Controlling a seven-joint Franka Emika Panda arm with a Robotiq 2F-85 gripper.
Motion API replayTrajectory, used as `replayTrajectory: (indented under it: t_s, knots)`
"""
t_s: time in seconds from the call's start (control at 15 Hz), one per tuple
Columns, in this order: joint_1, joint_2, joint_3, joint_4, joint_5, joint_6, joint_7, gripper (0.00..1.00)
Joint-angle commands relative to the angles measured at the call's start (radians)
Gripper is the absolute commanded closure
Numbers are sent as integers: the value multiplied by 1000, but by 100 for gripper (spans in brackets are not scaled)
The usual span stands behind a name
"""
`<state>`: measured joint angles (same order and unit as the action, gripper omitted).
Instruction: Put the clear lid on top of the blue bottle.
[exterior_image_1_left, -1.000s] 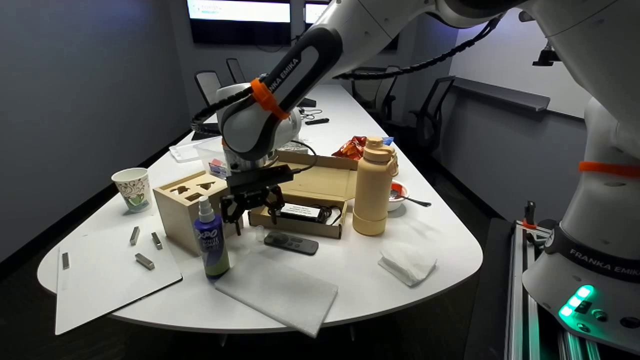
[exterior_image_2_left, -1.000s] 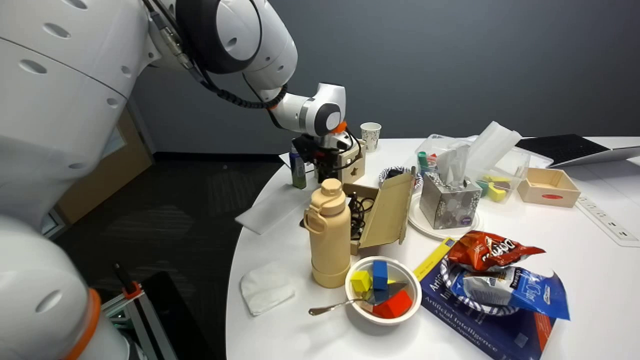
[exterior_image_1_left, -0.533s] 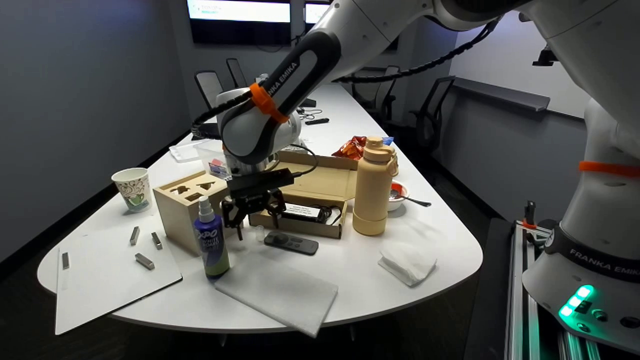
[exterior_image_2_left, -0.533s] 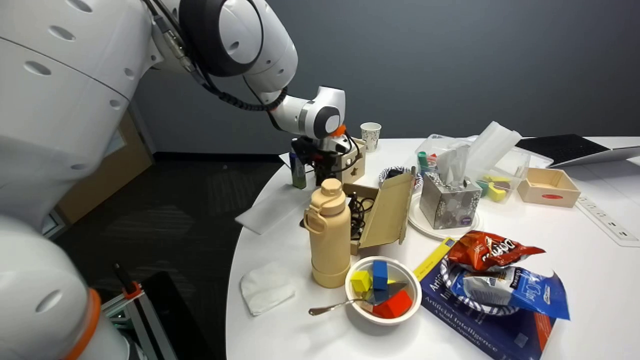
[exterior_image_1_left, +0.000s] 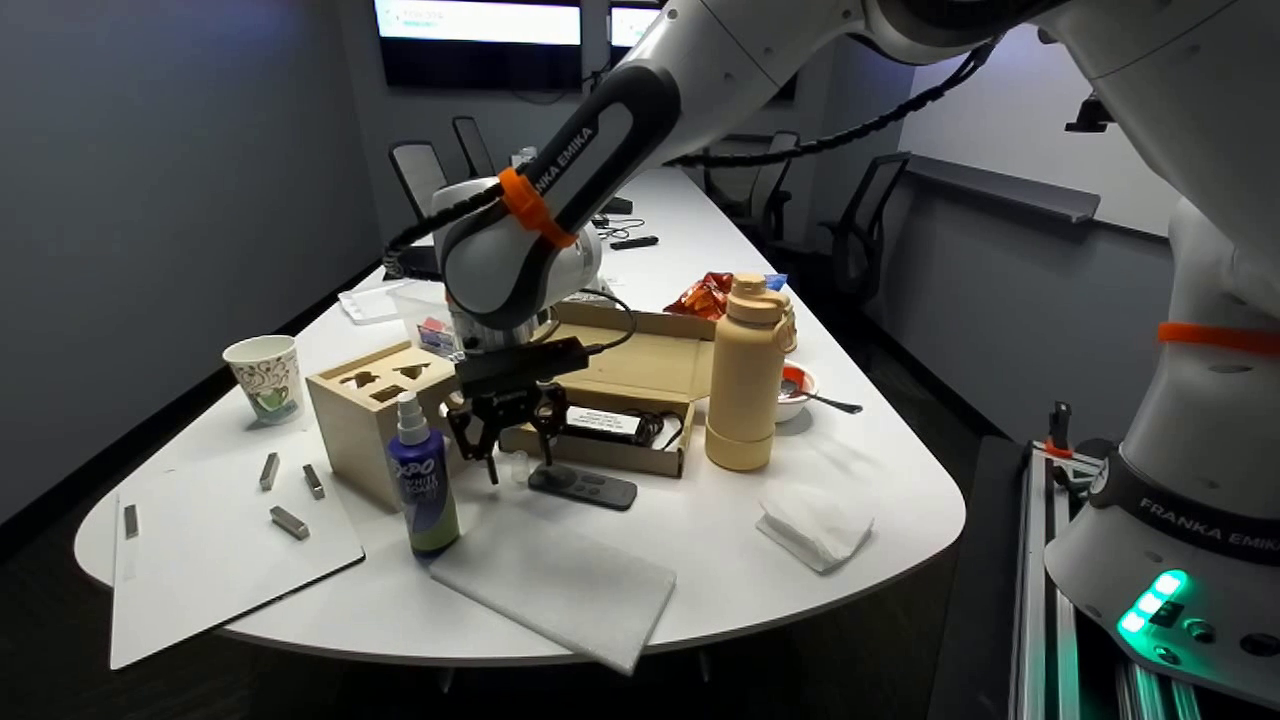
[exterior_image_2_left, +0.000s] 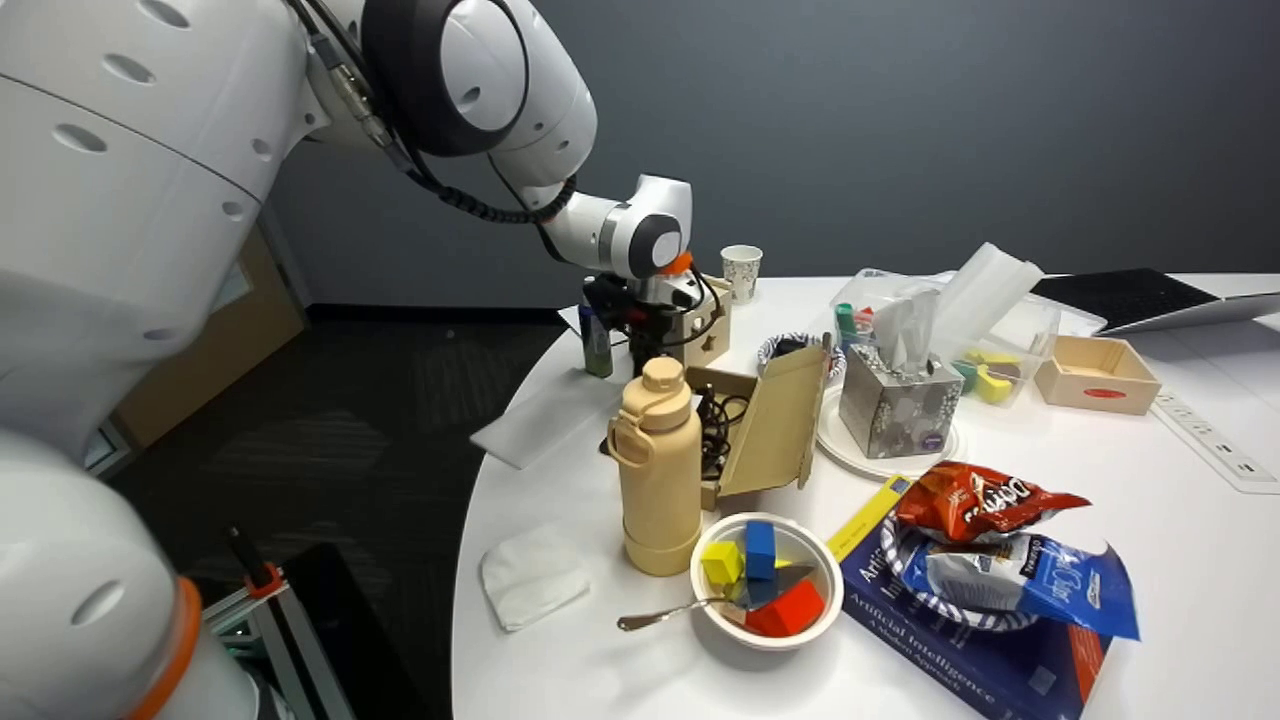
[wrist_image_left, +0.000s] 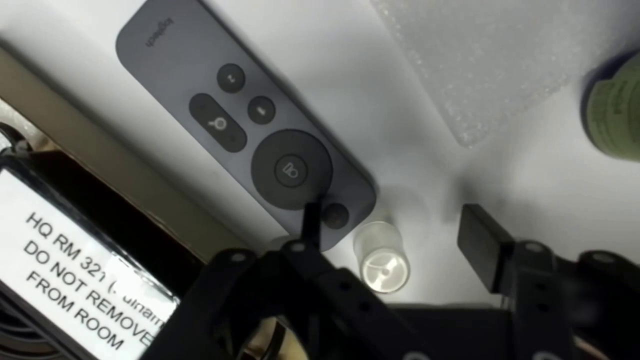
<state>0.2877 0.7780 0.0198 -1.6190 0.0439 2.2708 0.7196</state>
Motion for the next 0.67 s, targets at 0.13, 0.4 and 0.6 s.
replayTrajectory:
  t_s: [0.13,0.4,0.6]
  knots:
    - [2,18,-4,52,8,-45,-3,74]
    - [2,20,-9,74,2,-76,-4,98]
    - [0,17,-9,82,1,-93,-8,94]
